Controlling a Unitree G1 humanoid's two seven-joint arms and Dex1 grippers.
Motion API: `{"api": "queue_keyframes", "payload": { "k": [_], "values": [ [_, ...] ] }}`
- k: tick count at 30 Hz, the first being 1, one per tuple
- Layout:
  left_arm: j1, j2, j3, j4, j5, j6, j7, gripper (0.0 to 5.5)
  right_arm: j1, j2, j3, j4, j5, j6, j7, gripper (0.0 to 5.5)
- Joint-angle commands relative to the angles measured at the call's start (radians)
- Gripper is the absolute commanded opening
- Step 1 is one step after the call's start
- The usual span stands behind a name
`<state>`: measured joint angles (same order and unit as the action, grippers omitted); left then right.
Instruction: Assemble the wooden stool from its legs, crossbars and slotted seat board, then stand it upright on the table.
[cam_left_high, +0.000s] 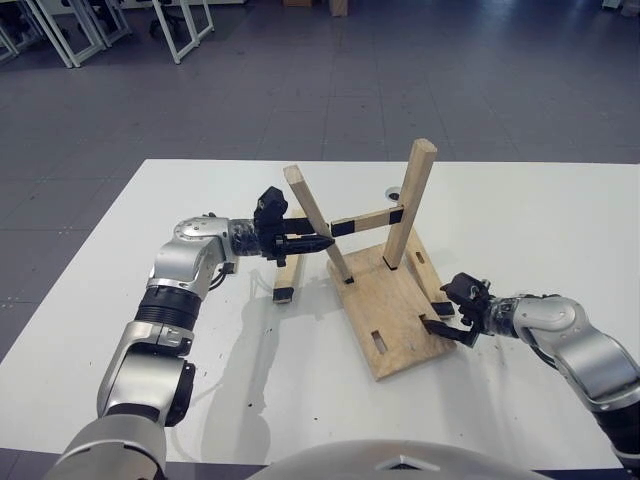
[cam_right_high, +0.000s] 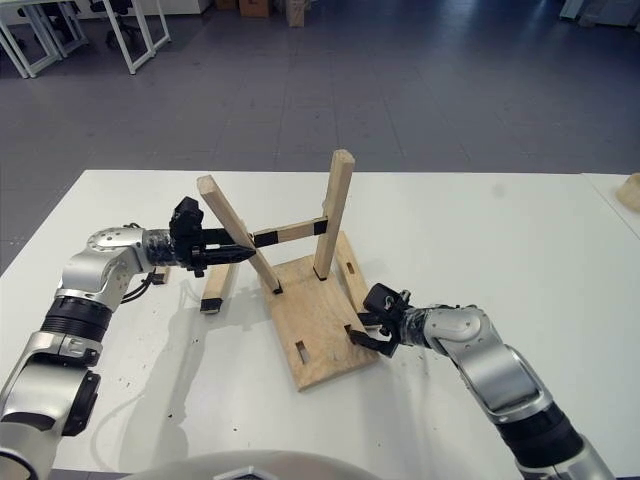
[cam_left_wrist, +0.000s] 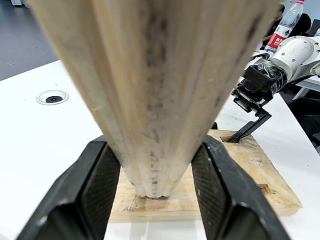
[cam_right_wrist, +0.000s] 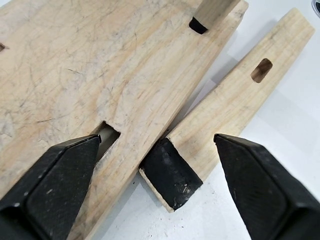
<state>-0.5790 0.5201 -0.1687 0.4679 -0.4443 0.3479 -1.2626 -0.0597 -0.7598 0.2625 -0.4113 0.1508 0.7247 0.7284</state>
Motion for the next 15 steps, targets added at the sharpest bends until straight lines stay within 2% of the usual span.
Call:
{"api": "queue_keyframes", "payload": {
  "k": [1,5,11,15],
  "values": [
    [0.039,-0.059,-0.104,0.086,0.08,0.111,-0.014,2.08,-0.02,0.035,0.027,0.011,-0.009,-0.005,-0.006,4.18],
    [0.009,-0.079,-0.108,0.152,0.108,0.082,0.0,2.08,-0.02,0.043,0.029,0.01,-0.015,-0.004,-0.009,4.18],
    [0.025,-0.079,-0.155,0.119,0.143,0.056,-0.02,2.08,-0.018,0.048,0.027,0.014,-0.023,-0.009,-0.005,4.18],
    [0.057,-0.072,-0.191,0.153,0.226,-0.06,0.037,2.08,-0.037,0.099,-0.022,0.005,0.02,-0.02,-0.014,4.18]
  ]
}}
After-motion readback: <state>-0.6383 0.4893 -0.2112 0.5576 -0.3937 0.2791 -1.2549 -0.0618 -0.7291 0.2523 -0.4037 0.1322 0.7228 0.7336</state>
